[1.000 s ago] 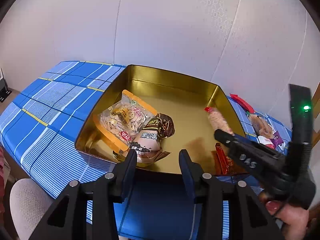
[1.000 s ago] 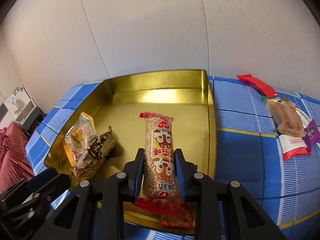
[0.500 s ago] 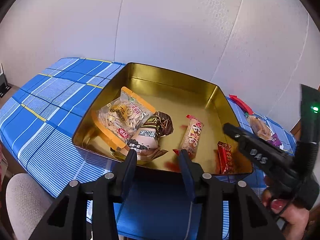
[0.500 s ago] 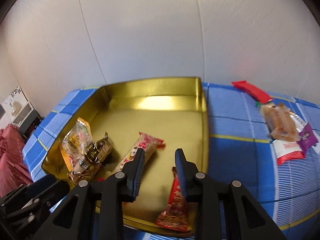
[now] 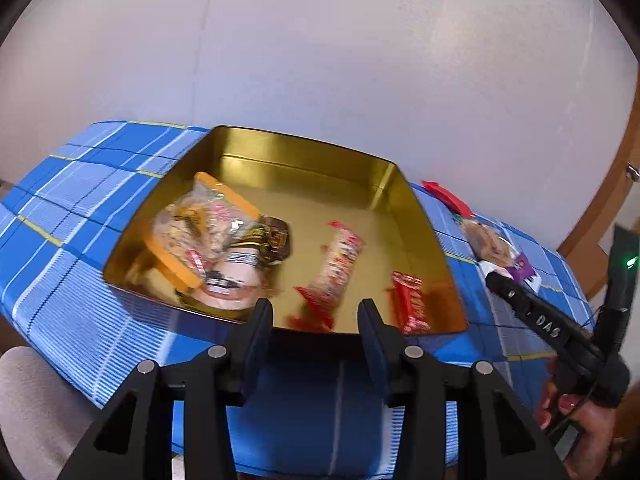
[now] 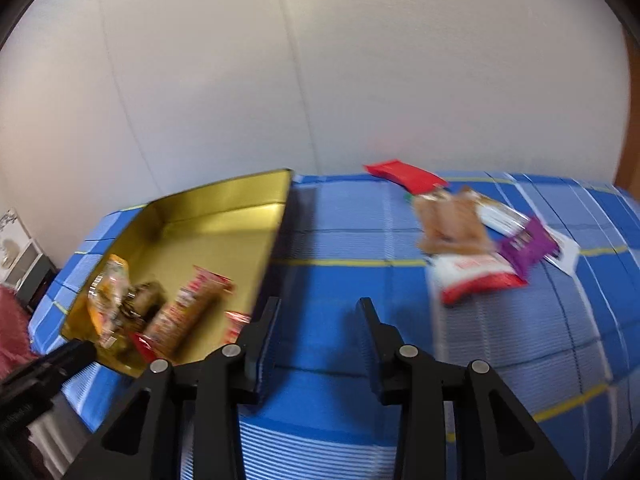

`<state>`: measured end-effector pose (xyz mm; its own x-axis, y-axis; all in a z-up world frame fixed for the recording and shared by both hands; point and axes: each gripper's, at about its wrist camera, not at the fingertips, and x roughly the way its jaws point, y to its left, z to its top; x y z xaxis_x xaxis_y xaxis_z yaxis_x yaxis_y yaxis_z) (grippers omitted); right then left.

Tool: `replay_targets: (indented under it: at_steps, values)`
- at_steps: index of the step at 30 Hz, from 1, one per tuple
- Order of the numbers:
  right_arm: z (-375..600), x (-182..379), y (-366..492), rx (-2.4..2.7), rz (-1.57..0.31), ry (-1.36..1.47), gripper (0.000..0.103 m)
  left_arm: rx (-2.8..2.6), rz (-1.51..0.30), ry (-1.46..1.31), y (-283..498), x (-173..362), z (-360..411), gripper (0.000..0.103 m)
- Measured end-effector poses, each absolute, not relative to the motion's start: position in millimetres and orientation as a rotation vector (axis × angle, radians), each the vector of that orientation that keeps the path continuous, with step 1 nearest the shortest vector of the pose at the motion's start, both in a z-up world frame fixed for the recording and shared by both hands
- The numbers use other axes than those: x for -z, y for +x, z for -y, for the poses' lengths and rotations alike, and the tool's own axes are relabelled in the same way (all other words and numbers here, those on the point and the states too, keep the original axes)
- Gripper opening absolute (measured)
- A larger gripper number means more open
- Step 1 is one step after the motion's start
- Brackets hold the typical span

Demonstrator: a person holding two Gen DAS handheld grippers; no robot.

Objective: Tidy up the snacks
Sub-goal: 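Move the right gripper away from the tray toward the loose snacks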

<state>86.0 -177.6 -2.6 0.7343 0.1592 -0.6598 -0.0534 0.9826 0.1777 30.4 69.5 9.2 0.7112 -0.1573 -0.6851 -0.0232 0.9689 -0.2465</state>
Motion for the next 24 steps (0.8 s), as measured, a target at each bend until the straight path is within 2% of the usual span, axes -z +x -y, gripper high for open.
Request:
replay_targets:
  at_steps: [9, 15, 16, 18, 19, 24]
  values:
    - [259, 34, 66, 0.037, -0.797, 0.26, 0.038, 0.204, -0.788, -0.203, 26, -8, -40, 0.045]
    - [290, 26, 89, 0.076, -0.783, 0.315, 0.039, 0.24, -0.804, -0.146, 23, -5, -18, 0.045]
    - [289, 21, 96, 0.074, -0.772, 0.298, 0.041, 0.242, -0.806, -0.14, 23, -4, -16, 0.045]
    - [285, 9, 114, 0.064, -0.752, 0.262, 0.067, 0.241, -0.809, -0.126, 23, -5, -12, 0.045]
    - [283, 4, 125, 0.059, -0.739, 0.249, 0.071, 0.241, -0.808, -0.123, 22, -5, -12, 0.045]
    - [260, -2, 191, 0.047, -0.804, 0.159, 0.071, 0.223, -0.815, -0.12, 22, -6, -15, 0.045]
